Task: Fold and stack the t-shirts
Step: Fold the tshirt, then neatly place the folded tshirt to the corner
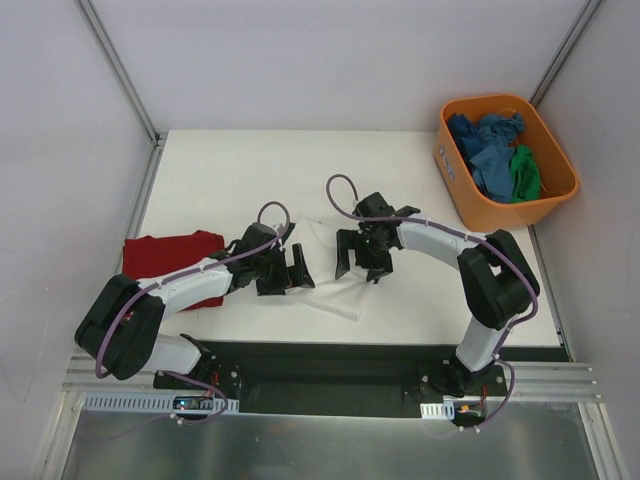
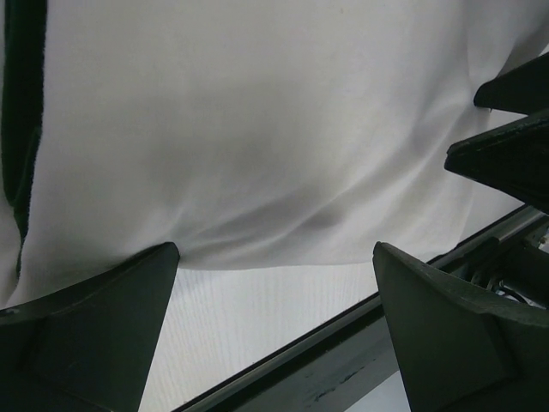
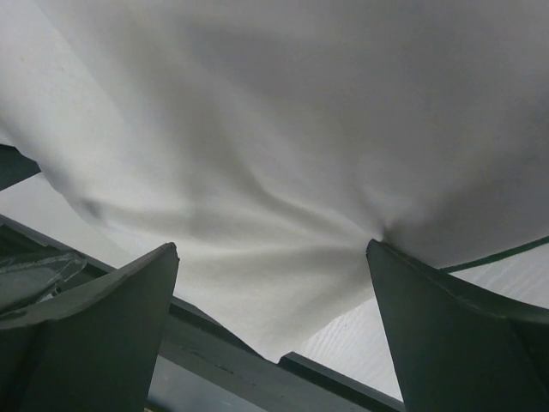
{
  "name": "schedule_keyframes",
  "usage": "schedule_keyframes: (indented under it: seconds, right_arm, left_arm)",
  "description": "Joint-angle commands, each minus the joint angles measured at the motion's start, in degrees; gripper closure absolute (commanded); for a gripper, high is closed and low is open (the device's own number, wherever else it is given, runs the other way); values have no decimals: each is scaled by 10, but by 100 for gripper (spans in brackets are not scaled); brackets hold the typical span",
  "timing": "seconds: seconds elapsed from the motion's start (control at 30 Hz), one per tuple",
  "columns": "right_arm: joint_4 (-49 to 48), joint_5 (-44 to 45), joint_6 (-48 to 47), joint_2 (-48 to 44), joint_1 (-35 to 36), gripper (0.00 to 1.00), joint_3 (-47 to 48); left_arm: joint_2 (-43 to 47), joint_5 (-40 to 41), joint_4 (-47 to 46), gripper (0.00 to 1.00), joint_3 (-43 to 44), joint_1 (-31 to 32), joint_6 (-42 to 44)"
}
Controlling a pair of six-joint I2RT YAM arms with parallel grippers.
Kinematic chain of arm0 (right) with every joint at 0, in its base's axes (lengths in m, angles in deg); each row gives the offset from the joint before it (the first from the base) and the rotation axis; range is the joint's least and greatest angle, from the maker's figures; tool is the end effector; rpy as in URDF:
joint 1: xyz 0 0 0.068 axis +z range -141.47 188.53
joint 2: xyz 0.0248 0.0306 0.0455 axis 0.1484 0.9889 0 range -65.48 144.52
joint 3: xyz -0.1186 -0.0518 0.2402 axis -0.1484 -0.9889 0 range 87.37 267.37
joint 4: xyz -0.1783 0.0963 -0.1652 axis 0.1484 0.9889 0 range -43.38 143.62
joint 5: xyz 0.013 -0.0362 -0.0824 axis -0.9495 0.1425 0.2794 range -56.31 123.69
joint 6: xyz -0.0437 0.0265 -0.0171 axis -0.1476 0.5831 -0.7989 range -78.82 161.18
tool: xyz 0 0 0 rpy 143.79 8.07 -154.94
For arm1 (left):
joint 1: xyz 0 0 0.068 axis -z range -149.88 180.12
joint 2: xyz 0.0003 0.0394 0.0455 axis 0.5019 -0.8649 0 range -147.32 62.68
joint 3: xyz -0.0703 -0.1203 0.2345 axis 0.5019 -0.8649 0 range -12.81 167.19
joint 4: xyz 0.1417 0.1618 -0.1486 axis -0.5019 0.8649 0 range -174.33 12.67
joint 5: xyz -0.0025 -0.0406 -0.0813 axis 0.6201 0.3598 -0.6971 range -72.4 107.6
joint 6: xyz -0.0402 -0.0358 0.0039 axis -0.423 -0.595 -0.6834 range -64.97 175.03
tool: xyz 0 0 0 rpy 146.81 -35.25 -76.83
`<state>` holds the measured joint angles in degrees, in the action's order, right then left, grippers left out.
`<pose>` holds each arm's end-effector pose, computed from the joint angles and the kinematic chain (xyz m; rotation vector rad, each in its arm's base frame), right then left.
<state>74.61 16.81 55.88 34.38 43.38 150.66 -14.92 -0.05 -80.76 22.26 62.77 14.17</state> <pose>0.2765 0.2051 0.1783 -0.5802 2.7318 0.6402 0.2125 -0.1488 0.1721 -0.0236 2.5521 -0.9312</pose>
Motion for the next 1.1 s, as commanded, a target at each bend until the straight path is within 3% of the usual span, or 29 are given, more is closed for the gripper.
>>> schedule_keyframes:
  seconds: [0.0, 0.17, 0.37, 0.47, 0.6, 0.73, 0.87, 1.07]
  right_arm:
    - [56, 72, -58, 33, 5, 3, 43]
    - [113, 126, -95, 54, 5, 3, 96]
    - [134, 156, -123, -9, 6, 3, 106]
    - [138, 184, -121, -73, 5, 3, 87]
    - [138, 261, -97, -204, 4, 3, 22]
    - [153, 323, -69, -337, -12, 3, -26]
    - [181, 368, -42, -481, -43, 3, -64]
    - [194, 424, -46, -599, -73, 3, -107]
  left_arm:
    - [-11, 33, -7, 1, -19, 32, -33]
    - [-11, 40, -7, 1, -2, 70, -50]
    - [43, 13, 16, 1, 21, 79, -41]
    - [79, 27, 87, 1, 56, 78, -15]
    - [131, 110, 179, 1, 97, 72, 11]
    - [151, 142, 206, 1, 122, 19, 37]
    - [108, 132, 208, 1, 139, -79, 35]
    - [-39, 89, 208, 1, 213, -100, 70]
